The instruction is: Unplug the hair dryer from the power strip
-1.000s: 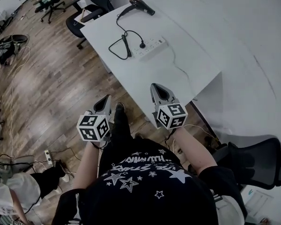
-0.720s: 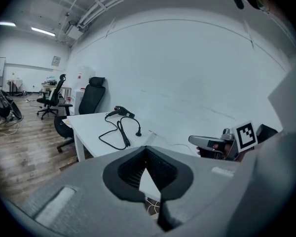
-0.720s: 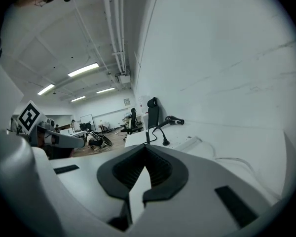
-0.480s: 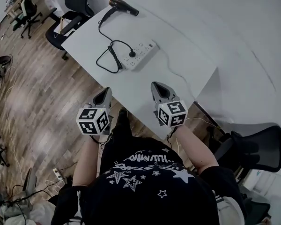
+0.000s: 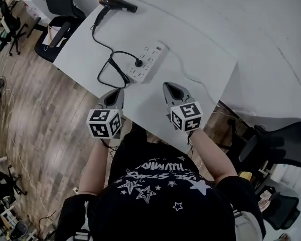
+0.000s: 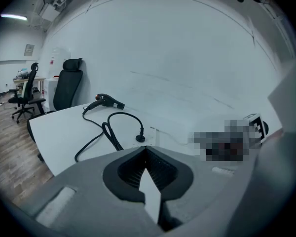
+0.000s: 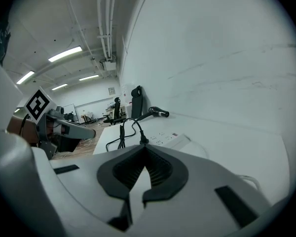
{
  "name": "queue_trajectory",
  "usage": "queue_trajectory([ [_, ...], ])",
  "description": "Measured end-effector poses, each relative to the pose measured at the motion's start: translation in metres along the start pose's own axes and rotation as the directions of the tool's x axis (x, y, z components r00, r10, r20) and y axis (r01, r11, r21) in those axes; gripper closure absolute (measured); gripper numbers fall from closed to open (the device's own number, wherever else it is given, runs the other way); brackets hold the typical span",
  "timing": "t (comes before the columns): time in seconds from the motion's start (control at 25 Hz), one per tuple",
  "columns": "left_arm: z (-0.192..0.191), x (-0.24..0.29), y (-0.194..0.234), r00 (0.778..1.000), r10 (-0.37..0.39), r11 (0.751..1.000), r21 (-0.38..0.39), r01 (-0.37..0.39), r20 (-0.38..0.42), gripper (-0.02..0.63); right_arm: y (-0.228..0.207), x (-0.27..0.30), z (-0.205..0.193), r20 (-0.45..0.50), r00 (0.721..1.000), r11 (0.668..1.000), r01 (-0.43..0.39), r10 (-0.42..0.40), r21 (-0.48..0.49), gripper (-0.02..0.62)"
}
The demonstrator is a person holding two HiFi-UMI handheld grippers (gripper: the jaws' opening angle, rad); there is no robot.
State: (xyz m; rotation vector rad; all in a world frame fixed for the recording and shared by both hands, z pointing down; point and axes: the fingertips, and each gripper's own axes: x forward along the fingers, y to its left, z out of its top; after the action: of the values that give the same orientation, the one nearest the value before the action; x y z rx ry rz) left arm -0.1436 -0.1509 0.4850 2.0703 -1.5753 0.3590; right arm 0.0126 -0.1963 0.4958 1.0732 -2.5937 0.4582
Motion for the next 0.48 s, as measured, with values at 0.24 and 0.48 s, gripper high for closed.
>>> queue_trajectory([
  [0.24,0.015,0.038,0.011,0.997,-0.075,0.996,0.042,0.076,-0.024,0.600,-0.008,0.025,0.002,-0.033,0.999,0.999,0.027,-0.027,0.018,0.586],
  [0.48,0.012,0.066,0.013,0.984,-0.146,0.983,0.096,0.156,-0.102,0.600,-0.011,0.044,0.004,-0.062,0.996,0.998,0.064,-0.062,0.027,0.586],
])
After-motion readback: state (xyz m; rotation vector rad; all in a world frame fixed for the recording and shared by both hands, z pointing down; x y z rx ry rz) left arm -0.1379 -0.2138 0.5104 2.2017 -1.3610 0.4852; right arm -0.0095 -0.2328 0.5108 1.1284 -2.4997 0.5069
